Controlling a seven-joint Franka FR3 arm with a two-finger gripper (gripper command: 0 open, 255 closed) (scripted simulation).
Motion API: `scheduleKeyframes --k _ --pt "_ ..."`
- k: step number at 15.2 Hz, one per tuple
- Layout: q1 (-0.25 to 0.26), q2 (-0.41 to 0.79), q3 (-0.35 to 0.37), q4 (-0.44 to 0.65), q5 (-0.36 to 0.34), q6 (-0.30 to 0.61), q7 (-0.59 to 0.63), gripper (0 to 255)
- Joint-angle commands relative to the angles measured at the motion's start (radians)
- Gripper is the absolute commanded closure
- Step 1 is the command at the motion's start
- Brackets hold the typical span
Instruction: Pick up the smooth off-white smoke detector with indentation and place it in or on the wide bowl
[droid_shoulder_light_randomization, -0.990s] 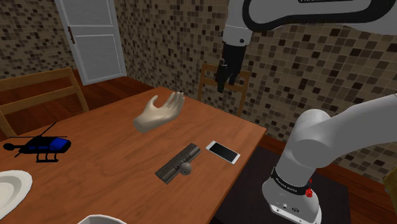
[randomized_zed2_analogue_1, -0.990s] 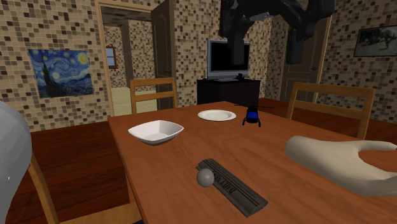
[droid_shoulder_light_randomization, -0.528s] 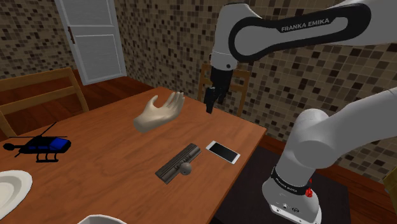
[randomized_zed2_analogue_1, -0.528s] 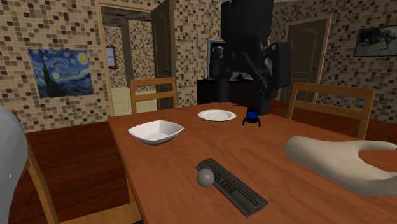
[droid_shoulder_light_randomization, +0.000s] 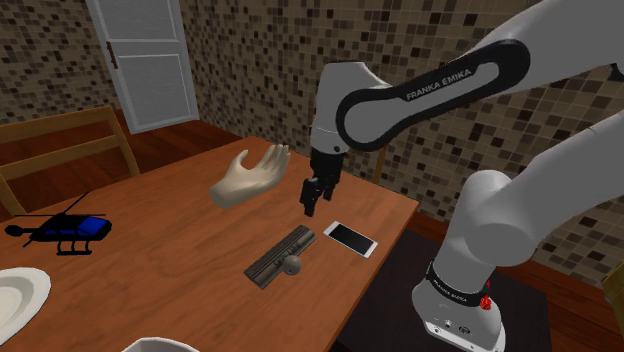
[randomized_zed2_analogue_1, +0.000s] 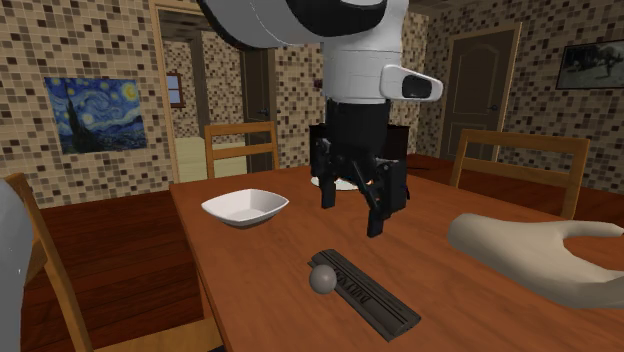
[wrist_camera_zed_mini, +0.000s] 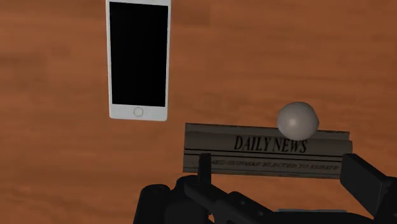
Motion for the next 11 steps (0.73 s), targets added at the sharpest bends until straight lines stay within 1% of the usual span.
scheduleKeyframes --k 1,5,9,11 --pt "0.020 0.059 0.014 -0.022 0.029 0.083 -0.002 0" --pt "0.068 0.196 0.046 -0.035 0.092 0.236 -0.004 0" --pt "0.117 0.354 0.076 -0.023 0.159 0.386 -0.017 0" --pt "0.120 0.377 0.079 -0.023 0.165 0.411 -0.020 0"
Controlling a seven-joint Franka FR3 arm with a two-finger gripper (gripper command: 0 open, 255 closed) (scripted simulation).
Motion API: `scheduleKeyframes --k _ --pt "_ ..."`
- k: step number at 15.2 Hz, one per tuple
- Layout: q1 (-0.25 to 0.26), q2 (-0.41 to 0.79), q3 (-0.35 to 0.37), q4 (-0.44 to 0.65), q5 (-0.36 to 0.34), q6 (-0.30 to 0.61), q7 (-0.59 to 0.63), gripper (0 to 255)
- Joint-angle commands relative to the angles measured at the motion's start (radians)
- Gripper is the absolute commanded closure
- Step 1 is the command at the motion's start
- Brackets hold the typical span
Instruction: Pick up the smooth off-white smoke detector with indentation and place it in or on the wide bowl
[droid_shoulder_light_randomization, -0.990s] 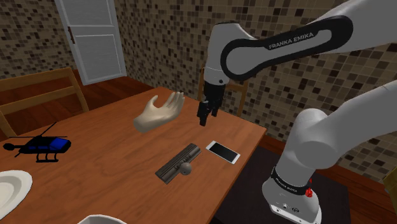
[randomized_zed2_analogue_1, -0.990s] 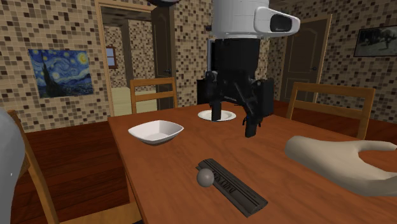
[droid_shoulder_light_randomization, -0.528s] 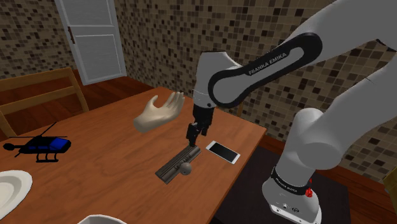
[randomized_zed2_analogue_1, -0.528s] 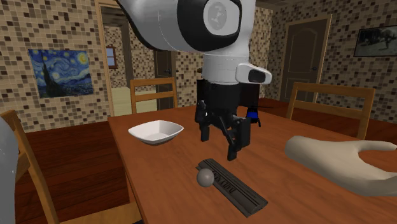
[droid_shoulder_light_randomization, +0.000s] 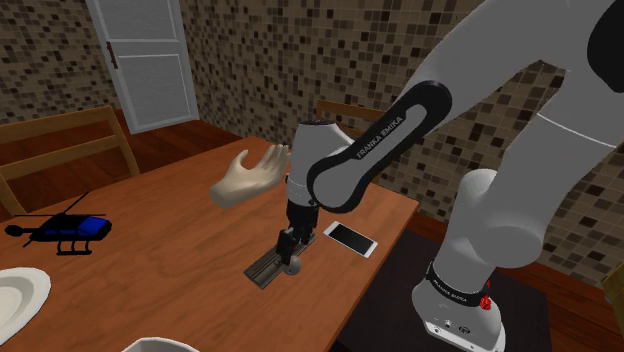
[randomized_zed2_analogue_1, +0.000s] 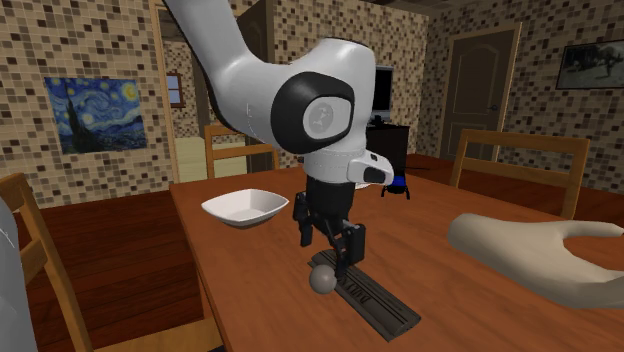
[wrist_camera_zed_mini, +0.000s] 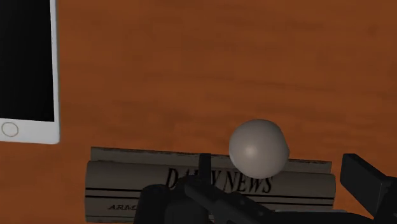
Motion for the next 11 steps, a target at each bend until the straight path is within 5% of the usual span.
scheduleKeyframes --k 1,6,11 --pt "0.007 0.037 0.006 0.000 0.011 0.040 -0.004 0" --pt "0.018 0.134 0.015 -0.002 0.033 0.139 -0.019 0" --pt "0.018 0.134 0.015 -0.002 0.033 0.139 -0.019 0"
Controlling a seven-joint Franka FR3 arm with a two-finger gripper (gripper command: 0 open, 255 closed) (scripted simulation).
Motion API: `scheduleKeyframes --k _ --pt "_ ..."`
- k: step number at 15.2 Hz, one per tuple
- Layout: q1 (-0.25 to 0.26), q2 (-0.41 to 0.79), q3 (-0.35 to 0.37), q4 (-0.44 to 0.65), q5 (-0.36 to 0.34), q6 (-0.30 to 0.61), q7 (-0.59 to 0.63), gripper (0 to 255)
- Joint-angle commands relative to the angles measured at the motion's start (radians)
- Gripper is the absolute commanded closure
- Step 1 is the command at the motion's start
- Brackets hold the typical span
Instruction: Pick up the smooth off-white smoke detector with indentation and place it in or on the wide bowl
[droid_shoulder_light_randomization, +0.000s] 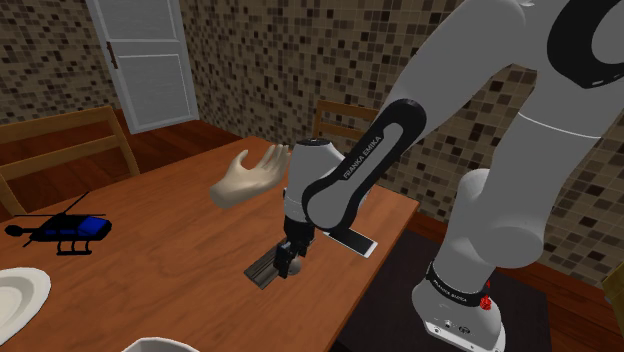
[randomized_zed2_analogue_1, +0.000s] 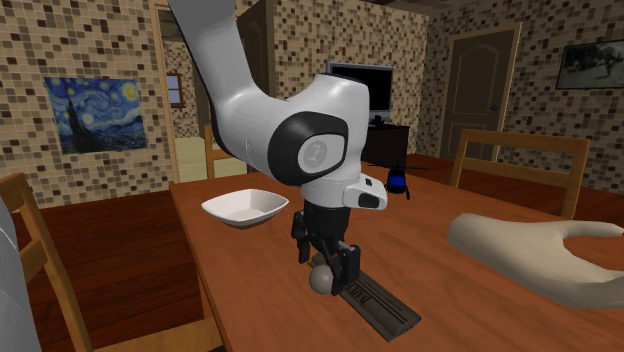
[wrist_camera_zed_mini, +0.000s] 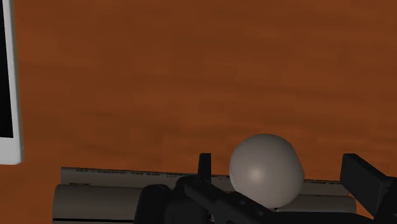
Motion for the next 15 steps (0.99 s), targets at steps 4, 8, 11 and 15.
scheduleKeyframes --k 4,8,11,15 --pt "0.000 0.001 0.000 0.000 0.000 0.001 0.000 255" --pt "0.000 0.001 0.000 0.000 0.000 0.001 0.000 255" --pt "0.000 0.001 0.000 0.000 0.000 0.001 0.000 255" --pt "-0.002 -0.033 -0.001 0.002 -0.009 -0.034 0.010 255"
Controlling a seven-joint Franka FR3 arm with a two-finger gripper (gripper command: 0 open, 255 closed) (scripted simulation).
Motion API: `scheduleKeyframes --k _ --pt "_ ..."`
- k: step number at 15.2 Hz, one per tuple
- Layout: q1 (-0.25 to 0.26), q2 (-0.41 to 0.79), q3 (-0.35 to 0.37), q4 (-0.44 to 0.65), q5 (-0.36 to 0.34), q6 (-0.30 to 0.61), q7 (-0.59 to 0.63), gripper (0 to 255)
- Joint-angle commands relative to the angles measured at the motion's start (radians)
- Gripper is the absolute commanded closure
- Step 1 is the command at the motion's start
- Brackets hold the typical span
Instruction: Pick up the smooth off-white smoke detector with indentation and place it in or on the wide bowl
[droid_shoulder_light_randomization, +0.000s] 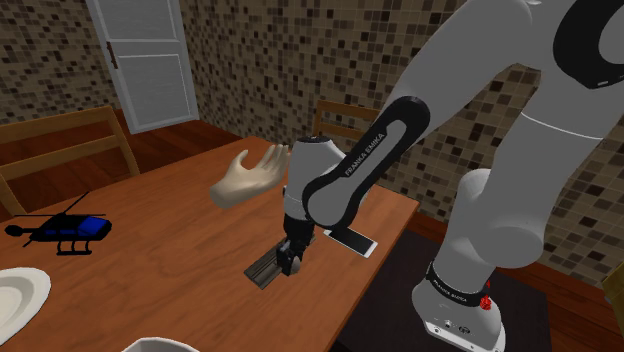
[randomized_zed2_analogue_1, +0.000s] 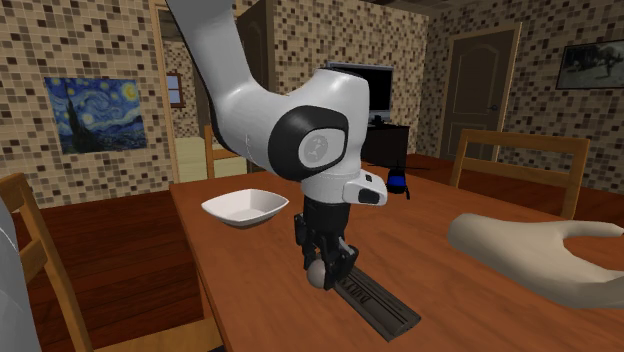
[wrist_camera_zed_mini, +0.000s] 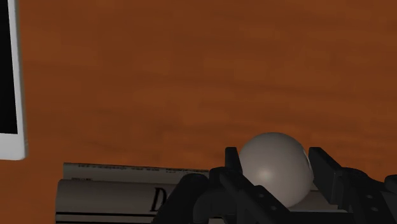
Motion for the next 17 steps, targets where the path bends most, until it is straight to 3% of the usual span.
scheduleKeyframes --k 1,17 --pt "-0.003 -0.030 -0.002 0.001 -0.007 -0.031 0.006 255" --pt "-0.020 -0.249 -0.016 0.062 -0.059 -0.310 0.063 255"
